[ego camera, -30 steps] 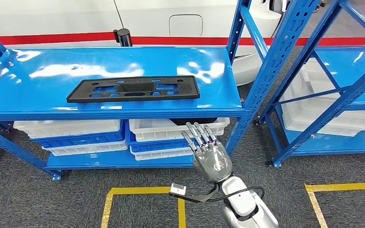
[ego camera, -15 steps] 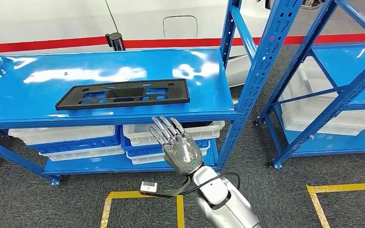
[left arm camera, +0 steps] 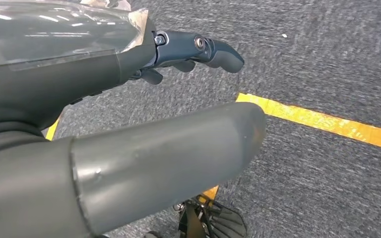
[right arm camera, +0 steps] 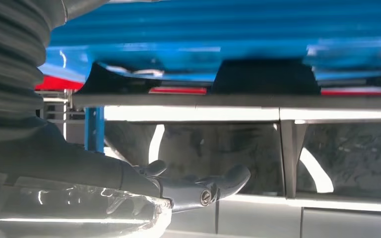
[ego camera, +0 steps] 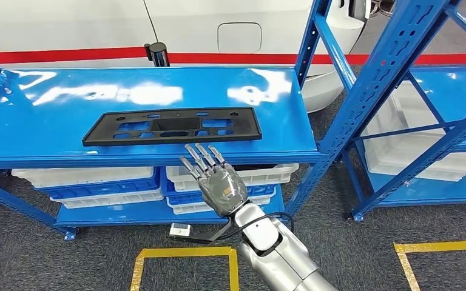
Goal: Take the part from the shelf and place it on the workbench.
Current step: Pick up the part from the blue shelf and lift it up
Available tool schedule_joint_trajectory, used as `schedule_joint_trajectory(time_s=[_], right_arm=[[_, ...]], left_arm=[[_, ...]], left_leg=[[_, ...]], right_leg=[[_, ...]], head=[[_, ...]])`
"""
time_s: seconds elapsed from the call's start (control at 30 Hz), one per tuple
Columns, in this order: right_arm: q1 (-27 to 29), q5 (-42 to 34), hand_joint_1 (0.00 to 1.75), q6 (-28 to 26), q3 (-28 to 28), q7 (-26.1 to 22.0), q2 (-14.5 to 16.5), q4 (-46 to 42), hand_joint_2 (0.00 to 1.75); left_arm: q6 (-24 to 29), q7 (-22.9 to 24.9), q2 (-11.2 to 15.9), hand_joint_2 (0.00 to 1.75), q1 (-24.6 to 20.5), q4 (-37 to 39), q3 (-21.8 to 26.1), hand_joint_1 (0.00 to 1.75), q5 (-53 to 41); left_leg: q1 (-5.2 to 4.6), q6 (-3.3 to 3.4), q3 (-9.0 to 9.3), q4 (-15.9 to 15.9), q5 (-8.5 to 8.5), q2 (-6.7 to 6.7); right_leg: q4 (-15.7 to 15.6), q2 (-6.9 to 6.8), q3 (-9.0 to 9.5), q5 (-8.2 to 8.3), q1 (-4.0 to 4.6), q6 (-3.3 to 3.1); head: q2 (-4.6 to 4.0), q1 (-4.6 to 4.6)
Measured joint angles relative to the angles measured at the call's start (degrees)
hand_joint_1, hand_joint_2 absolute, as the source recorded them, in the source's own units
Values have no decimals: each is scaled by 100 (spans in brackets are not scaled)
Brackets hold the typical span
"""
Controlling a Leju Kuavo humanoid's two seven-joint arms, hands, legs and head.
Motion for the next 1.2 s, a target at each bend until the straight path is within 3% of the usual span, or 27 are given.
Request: schedule_joint_trajectory(time_s=[0.07, 0.13, 0.17, 0.27, 0.33, 0.43, 0.47, 0.5, 0.53, 0.6, 0.63, 0.67, 0.8, 0.87, 0.93, 1.0, 1.03, 1.1, 1.17, 1.2], right_arm=[[-79, -52, 0, 0, 22, -16, 52, 125, 175], [-178, -92, 0, 0, 40, -23, 102, 227, 175], [-220, -106, 0, -1, 45, -24, 122, 269, 175], [-299, -126, 0, -2, 49, -24, 179, 360, 175], [-345, -140, 0, 0, 51, -21, 231, 405, 175], [-388, -163, 0, 2, 60, -6, 278, 482, 175], [-387, -171, 0, -1, 61, 5, 280, 508, 175], [-386, -180, 0, -4, 62, 17, 280, 530, 175], [-386, -189, 0, -8, 62, 29, 280, 550, 175], [-398, -204, 0, -13, 61, 44, 280, 576, 175], [-411, -209, 0, -16, 61, 49, 279, 586, 175], [-424, -214, 0, -19, 60, 53, 278, 593, 175], [-453, -229, 0, -27, 59, 62, 284, 611, 175], [-482, -255, 0, -28, 58, 70, 290, 619, 175], [-508, -276, 0, -31, 55, 98, 276, 654, 175], [-518, -278, 0, -33, 43, 149, 253, 722, 175], [-531, -276, 0, -33, 34, 177, 247, 758, 175], [-591, -268, 0, -33, 19, 220, 245, 811, 175], [-669, -263, 0, -33, 13, 237, 250, 854, 175], [-698, -262, 0, -33, 10, 245, 254, 877, 175]], left_arm=[[-11, 4, -1, 0, 2, 1, 1, 0, 7], [-29, 4, 1, 0, 0, 7, 2, 0, 7], [-37, 4, 3, 0, -1, 11, 2, 0, 7], [-44, 6, 13, 0, -3, 17, 2, 0, 4], [-49, 10, 24, 0, -5, 19, 2, 0, -5], [-53, 13, 40, 0, -2, 21, 1, 0, -18], [-53, 14, 45, 0, 3, 22, 1, 0, -20], [-53, 14, 48, 0, 7, 22, 1, 0, -20], [-53, 15, 54, 0, 10, 22, 2, 0, -21], [-54, 15, 66, 0, 8, 24, 2, 0, -24], [-55, 15, 70, 0, 4, 25, 2, 0, -26], [-56, 15, 74, 0, 0, 27, 1, 0, -28], [-57, 15, 76, 0, 2, 29, 1, 0, -30], [-64, 14, 71, 0, 0, 29, 0, 0, -37], [-78, 13, 71, 0, -6, 29, 0, 0, -58], [-92, 13, 70, 0, -4, 29, 0, 0, -83], [-99, 13, 70, 0, -2, 29, 0, 0, -95], [-110, 13, 64, 0, 0, 29, -1, 0, -119], [-115, 11, 57, 0, -3, 29, -3, 0, -132], [-117, 10, 57, 0, -4, 29, -4, 0, -134]], left_leg=[[-16, -15, 77, 0, -53, -17], [-37, -59, 140, 3, -113, -26], [-42, -86, 152, 4, -137, -28], [-17, -179, 163, 4, -187, -15], [3, -240, 57, 267, -352, 0], [42, -320, -545, 1369, -804, 10], [57, -341, -722, 1604, -830, 13], [72, -356, -800, 1624, -734, 18], [88, -365, -760, 1419, -528, 22], [111, -366, -443, 638, -50, 31], [106, -350, -287, 323, 75, 28], [93, -326, -188, 138, 120, 24], [58, -171, -101, 34, 81, 19], [73, -86, -50, -19, 83, 27], [57, -35, -32, -24, 60, 28], [41, -24, -9, -22, 33, 14], [35, -29, 12, -21, 17, 3], [30, -56, 70, -20, -27, -12], [6, -110, 112, -11, -83, -15], [1, -141, 121, -8, -107, -15]], right_leg=[[-720, -2, 271, 404, 9, 62], [-1450, -10, 594, 739, 40, 21], [-1623, -13, 673, 810, 57, -25], [-1705, -5, 733, 825, 47, -152], [-1770, 0, 811, 824, -5, -235], [-1790, -4, 878, 782, -16, -311], [-1788, -2, 891, 766, -13, -320], [-1786, 5, 909, 747, -13, -318], [-1784, 14, 939, 722, -14, -307], [-1773, 31, 1017, 653, -4, -256], [-1763, 36, 1039, 620, 16, -225], [-1755, 37, 1048, 595, 36, -195], [-1698, 29, 1004, 517, 60, -82], [-1213, 18, 747, 313, 57, -78], [-404, 13, 290, 60, 43, -103], [-7, 13, -12, 34, 35, -68], [-132, 12, -4, 152, 34, -29], [-911, 3, 297, 549, 33, 33], [-1545, -13, 584, 822, 51, 7], [-1661, -17, 640, 863, 61, -31]], head=[[0, 5], [0, 5], [0, 0], [0, -7], [0, -22], [0, -55], [0, -56], [0, -58], [0, -60], [0, -60], [0, -59], [0, -56], [0, -46], [0, -29], [0, -10], [0, -4], [0, -1], [0, 8], [0, 14], [0, 15]])
